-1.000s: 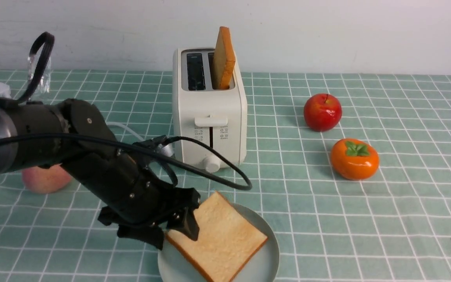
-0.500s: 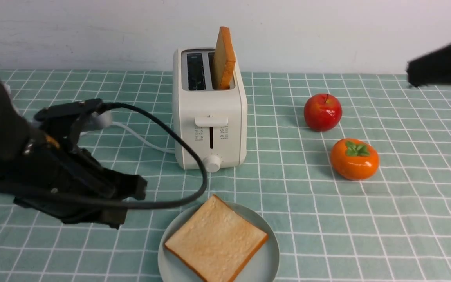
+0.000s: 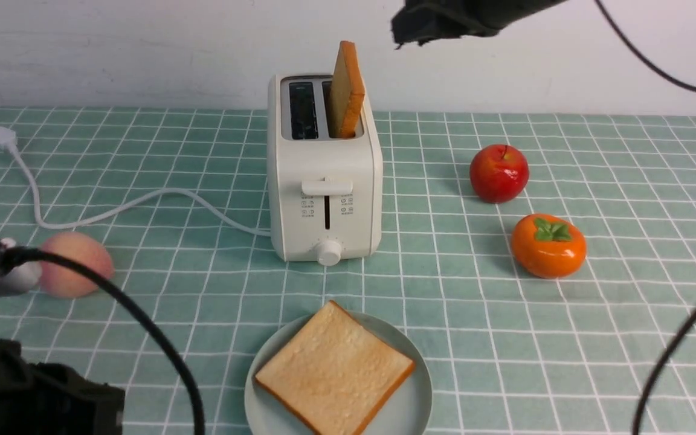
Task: Take toasted bread from bread machine on blue coffee table place on plate.
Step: 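Grasp the toast slice in the toaster and pull it up out of the slot with the right gripper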
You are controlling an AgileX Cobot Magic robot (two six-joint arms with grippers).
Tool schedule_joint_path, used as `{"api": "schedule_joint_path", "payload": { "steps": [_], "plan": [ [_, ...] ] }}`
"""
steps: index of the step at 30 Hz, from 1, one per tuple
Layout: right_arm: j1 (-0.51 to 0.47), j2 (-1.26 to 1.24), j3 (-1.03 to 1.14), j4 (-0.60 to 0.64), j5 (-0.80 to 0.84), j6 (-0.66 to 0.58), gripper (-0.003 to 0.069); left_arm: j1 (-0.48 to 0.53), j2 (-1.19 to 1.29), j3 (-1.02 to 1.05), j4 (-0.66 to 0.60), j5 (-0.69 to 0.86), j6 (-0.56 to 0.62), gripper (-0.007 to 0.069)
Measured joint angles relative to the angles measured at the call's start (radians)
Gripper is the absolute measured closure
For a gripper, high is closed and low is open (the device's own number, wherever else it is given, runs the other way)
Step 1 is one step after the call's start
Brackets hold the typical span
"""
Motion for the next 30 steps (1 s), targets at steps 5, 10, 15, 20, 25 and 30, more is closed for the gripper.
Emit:
{"api": "schedule_joint_path", "payload": {
  "steps": [5,10,15,20,25,30],
  "plan": [
    [0.018,0.161,-0.128,-0.045,-0.041,0.017,0.0193,0.000,-0.082,0.009,-0.002,0.046,-0.016,0.0638],
    [0.018,0.237,-0.137,-0.058,-0.112,0.047,0.0100,0.000,-0.118,0.009,-0.003,0.072,-0.046,0.0638],
    [0.018,0.280,-0.137,-0.055,-0.149,0.050,0.0113,0.000,-0.119,0.009,-0.003,0.083,-0.052,0.0638],
    [0.018,0.294,-0.137,-0.037,-0.149,0.050,0.0421,0.000,-0.119,0.009,-0.003,0.083,-0.052,0.0638],
    [0.020,0.260,-0.138,-0.050,-0.110,0.050,0.0591,0.000,-0.119,0.009,-0.003,0.084,-0.052,0.0638],
    [0.020,0.069,-0.139,-0.148,0.055,0.050,0.0582,0.000,-0.119,0.009,-0.003,0.093,-0.052,0.0638]
  ]
}}
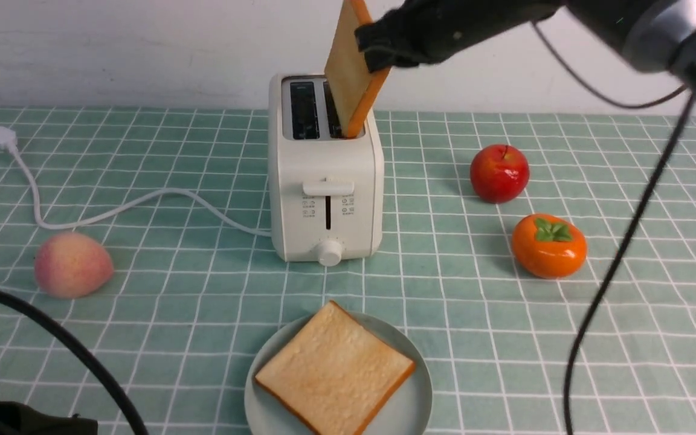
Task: Take toasted bread from bread machine on blue coffee table place on plate.
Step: 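Grasp the toast slice in the toaster and pull it up out of the slot with the right gripper, then place the held slice of bread on top of the slice on the plate with the right gripper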
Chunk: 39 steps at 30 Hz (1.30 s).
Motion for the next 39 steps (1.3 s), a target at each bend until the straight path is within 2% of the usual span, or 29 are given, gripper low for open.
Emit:
{"api": "schedule_joint_path", "payload": {
  "steps": [1,2,3,4,6,13,16,18,20,23,27,32,39],
  "plan": [
    [-0.001,-0.009,0.000,-0.004,0.009,0.000,0.0582,0.000,0.000,0.000,0.000,0.000,0.000,0.0638],
    [-0.001,-0.094,-0.005,-0.038,0.104,0.000,0.0582,0.000,0.000,0.000,0.000,0.002,0.000,0.0638],
    [-0.001,-0.103,-0.005,-0.041,0.115,0.000,0.0582,0.000,0.000,0.000,0.000,0.001,0.000,0.0638],
    [-0.002,-0.178,-0.010,-0.059,0.220,0.000,0.0582,0.000,0.000,0.000,0.000,0.003,0.000,0.0638],
    [-0.002,-0.233,-0.010,-0.067,0.284,0.000,0.0582,0.000,0.000,0.000,0.000,0.004,0.000,0.0638],
    [-0.002,-0.398,0.156,-0.070,0.320,0.045,0.0582,0.000,0.000,0.000,0.001,0.004,0.000,0.0638],
    [-0.002,-0.444,0.296,-0.016,0.321,0.051,0.0582,0.000,0.000,0.000,0.001,0.004,0.000,0.0638],
    [-0.002,-0.463,0.459,0.084,0.321,0.029,0.0582,0.000,0.000,0.000,0.001,0.004,0.000,0.0638],
    [-0.002,-0.460,0.531,0.151,0.321,-0.004,0.0582,0.000,0.000,0.000,0.001,0.004,0.000,0.0638],
    [-0.002,-0.415,0.713,0.321,0.313,-0.118,0.0582,0.000,0.000,0.000,0.001,-0.002,0.000,0.0638],
    [-0.002,-0.334,0.816,0.473,0.298,-0.261,0.0582,0.000,0.000,0.000,0.001,-0.013,0.000,0.0638],
    [-0.002,-0.249,0.825,0.569,0.273,-0.341,0.0582,0.000,0.000,0.000,0.001,-0.017,0.000,0.0638],
    [-0.002,-0.163,0.826,0.591,0.268,-0.348,0.0565,0.000,0.000,0.000,0.001,-0.017,0.000,0.0638]
  ]
}}
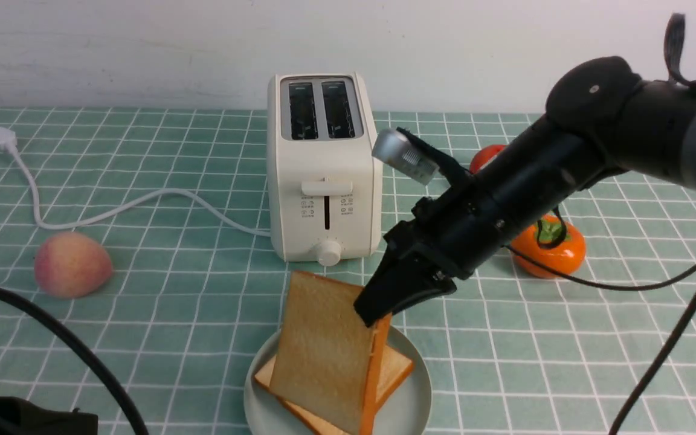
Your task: Take toasted bread from bread machine on blue coffee table place on plate.
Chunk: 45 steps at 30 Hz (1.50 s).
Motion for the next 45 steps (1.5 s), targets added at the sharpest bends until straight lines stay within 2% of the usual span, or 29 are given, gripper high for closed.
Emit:
{"api": "schedule_joint_path", "payload": {
  "steps": [4,6,7,9,11,15,16,17,18,22,24,25,26,28,29,30,33,36,39,43,45],
  "plan": [
    [0.000,0.023,0.000,0.000,-0.005,0.000,0.0520,0.000,0.000,0.000,0.000,0.002,0.000,0.0638],
    [0.000,0.030,0.000,-0.005,-0.008,0.000,0.0449,0.000,0.000,0.000,0.000,0.007,0.000,0.0638],
    [0.000,0.030,0.000,-0.005,-0.008,0.000,0.0449,0.000,0.000,0.000,0.000,0.007,0.000,0.0638],
    [0.000,0.030,-0.003,-0.017,-0.008,-0.001,0.0357,0.000,0.000,0.000,0.000,0.007,0.000,0.0638],
    [0.000,0.030,-0.020,-0.047,-0.006,-0.001,0.0303,0.000,0.000,0.000,0.000,0.007,0.000,0.0638],
    [0.000,0.027,-0.085,-0.147,-0.004,0.000,0.0246,0.000,0.000,0.000,0.000,0.009,0.000,0.0638],
    [0.000,0.019,-0.123,-0.223,-0.003,0.024,0.0239,0.000,0.000,0.000,0.004,0.014,0.000,0.0638],
    [0.000,0.015,-0.133,-0.234,-0.003,0.030,0.0239,0.000,0.000,0.000,0.003,0.015,0.000,0.0638],
    [0.000,-0.002,-0.167,-0.326,-0.002,0.095,0.0239,0.000,0.000,0.000,0.009,0.022,0.000,0.0638],
    [0.000,-0.086,-0.232,-0.547,0.008,0.269,0.0284,0.000,0.000,0.000,0.028,0.029,0.000,0.0638],
    [0.000,-0.162,-0.242,-0.654,0.013,0.346,0.0333,0.000,0.000,0.000,0.035,0.029,0.000,0.0638],
    [0.000,-0.170,-0.243,-0.662,0.014,0.352,0.0344,0.000,0.000,0.000,0.036,0.029,0.000,0.0638],
    [0.000,-0.245,-0.244,-0.728,0.021,0.407,0.0395,0.000,0.000,0.000,0.038,0.029,0.000,0.0638],
    [0.000,-0.319,-0.245,-0.771,0.027,0.454,0.0457,0.000,0.000,0.000,0.041,0.029,0.000,0.0638],
    [0.000,-0.338,-0.245,-0.779,0.027,0.465,0.0463,0.000,0.000,0.000,0.041,0.029,0.000,0.0638],
    [0.000,-0.406,-0.246,-0.802,0.034,0.496,0.0517,0.000,0.000,0.000,0.045,0.029,0.000,0.0638],
    [0.000,-0.569,-0.233,-0.832,0.036,0.552,0.0594,0.000,0.000,0.000,0.050,0.029,0.000,0.0638],
    [0.000,-0.718,-0.165,-0.850,0.017,0.582,0.0634,0.000,0.000,0.000,0.052,0.029,0.000,0.0638],
    [0.000,-0.868,-0.052,-0.884,-0.091,0.620,0.0644,0.000,0.000,0.000,0.062,0.028,0.000,0.0638],
    [0.000,-1.157,0.247,-0.972,-0.399,0.694,0.0644,0.000,0.000,0.000,0.081,0.025,0.000,0.0638],
    [-0.001,-1.319,0.436,-1.049,-0.611,0.727,0.0644,0.000,0.000,0.000,0.087,0.025,0.000,0.0638]
  ]
}}
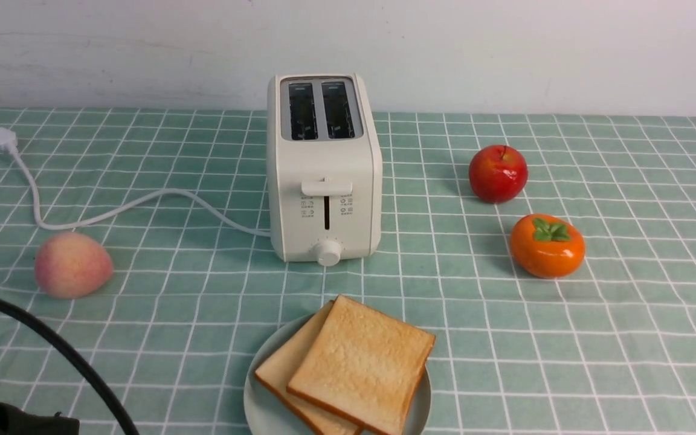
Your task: Take toasted bread from bread machine on blue coffee table place on plate.
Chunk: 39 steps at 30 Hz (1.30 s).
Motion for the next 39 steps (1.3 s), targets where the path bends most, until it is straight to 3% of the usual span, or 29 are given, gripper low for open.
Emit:
{"api": "schedule_joint_path", "payload": {
  "steps": [1,2,5,7,17,24,30,39],
  "plan": [
    [0.000,-0.014,0.035,-0.008,-0.022,0.003,0.0644,0.000,0.000,0.000,0.002,0.000,0.000,0.0638],
    [0.000,-0.152,0.185,-0.065,-0.233,0.056,0.0644,0.000,0.000,0.000,0.004,0.000,0.000,0.0638],
    [0.000,-0.308,0.362,-0.109,-0.461,0.193,0.0650,0.000,0.000,0.000,0.008,0.000,0.000,0.0638],
    [0.000,-0.357,0.419,-0.123,-0.507,0.260,0.0658,0.000,0.000,0.000,0.008,-0.005,0.000,0.0638],
    [0.000,-0.370,0.479,-0.156,-0.489,0.302,0.0657,0.000,-0.066,0.012,0.008,0.011,0.000,0.0638],
    [0.000,-0.370,0.479,-0.160,-0.488,0.303,0.0655,0.000,-0.374,0.059,0.008,-0.015,-0.002,0.0638],
    [0.000,-0.370,0.479,-0.160,-0.488,0.303,0.0647,0.000,-0.589,0.079,0.007,-0.135,-0.004,0.0637],
    [0.000,-0.370,0.479,-0.161,-0.488,0.303,0.0636,0.000,-0.618,0.080,0.005,-0.140,-0.004,0.0630]
  ]
}}
